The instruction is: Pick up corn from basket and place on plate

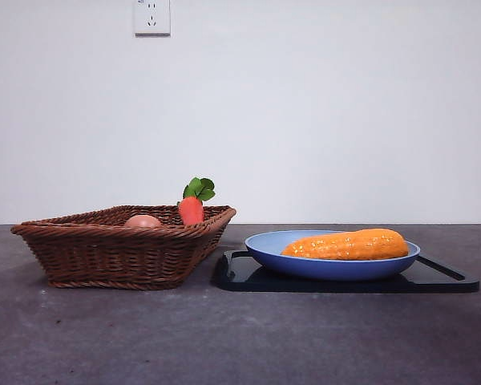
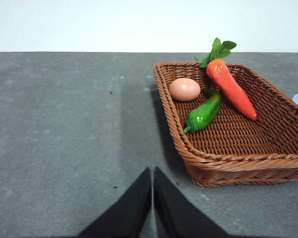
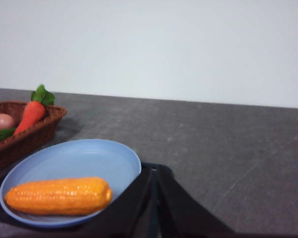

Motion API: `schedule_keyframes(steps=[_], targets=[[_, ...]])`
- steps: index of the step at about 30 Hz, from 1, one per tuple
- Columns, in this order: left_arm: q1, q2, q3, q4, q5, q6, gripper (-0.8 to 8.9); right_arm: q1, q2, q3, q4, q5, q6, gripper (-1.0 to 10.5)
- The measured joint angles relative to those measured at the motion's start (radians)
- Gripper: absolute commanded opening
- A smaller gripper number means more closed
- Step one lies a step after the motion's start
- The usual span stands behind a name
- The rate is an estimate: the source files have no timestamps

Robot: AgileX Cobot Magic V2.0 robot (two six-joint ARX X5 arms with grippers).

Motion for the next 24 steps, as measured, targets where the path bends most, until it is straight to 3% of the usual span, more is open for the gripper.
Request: schedule_keyframes(steps=[11,24], targets=[[0.0,0.0,0.0,0.0,0.0,0.0,0.07,0.0,-0.01,-0.007,-0.174,0.004,0.0,0.0],[0.0,0.0,0.0,0.0,0.0,0.0,0.06,0.0,-0.011,-0.007,-0.176,0.003,0.0,0.0]])
